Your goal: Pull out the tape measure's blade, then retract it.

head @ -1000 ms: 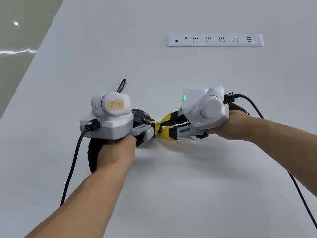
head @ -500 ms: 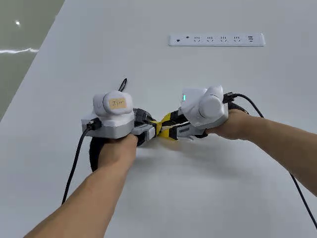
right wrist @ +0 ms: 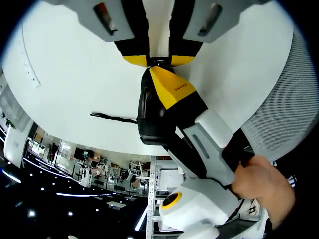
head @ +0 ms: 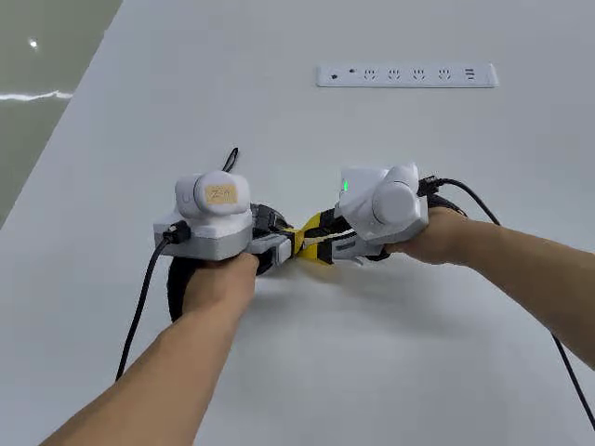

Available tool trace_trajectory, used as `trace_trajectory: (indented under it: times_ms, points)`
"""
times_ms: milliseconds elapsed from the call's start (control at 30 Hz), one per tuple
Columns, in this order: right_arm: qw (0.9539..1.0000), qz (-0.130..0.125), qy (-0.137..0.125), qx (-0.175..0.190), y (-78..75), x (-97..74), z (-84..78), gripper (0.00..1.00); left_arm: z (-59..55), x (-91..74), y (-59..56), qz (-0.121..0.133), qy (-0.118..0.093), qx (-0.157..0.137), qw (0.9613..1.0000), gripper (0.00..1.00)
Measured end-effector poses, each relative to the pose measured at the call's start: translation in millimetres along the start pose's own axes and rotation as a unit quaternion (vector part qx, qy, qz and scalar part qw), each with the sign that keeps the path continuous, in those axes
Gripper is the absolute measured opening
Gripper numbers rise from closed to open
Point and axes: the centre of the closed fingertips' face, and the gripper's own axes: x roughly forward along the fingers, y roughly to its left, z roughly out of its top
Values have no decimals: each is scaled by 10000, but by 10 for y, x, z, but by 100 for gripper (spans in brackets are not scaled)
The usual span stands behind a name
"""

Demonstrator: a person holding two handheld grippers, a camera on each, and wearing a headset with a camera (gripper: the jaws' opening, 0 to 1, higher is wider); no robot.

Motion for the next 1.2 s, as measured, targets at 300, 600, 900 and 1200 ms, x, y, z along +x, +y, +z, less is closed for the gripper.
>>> trace_trajectory:
  times_ms: [300,600,900,1200]
  points:
    - [10000,-29,12,7,0,1,1,14,-7,0,-9,-64,2,-9,10000,68]
    - [9999,-74,104,-81,-2,12,4,14,-9,6,-11,-106,44,-19,9999,68]
    - [9997,-123,158,-136,-2,22,-2,15,5,-18,-16,-234,-7,93,9997,67]
    - [9995,-176,175,-179,13,24,8,20,28,-63,14,-362,-108,276,9989,69]
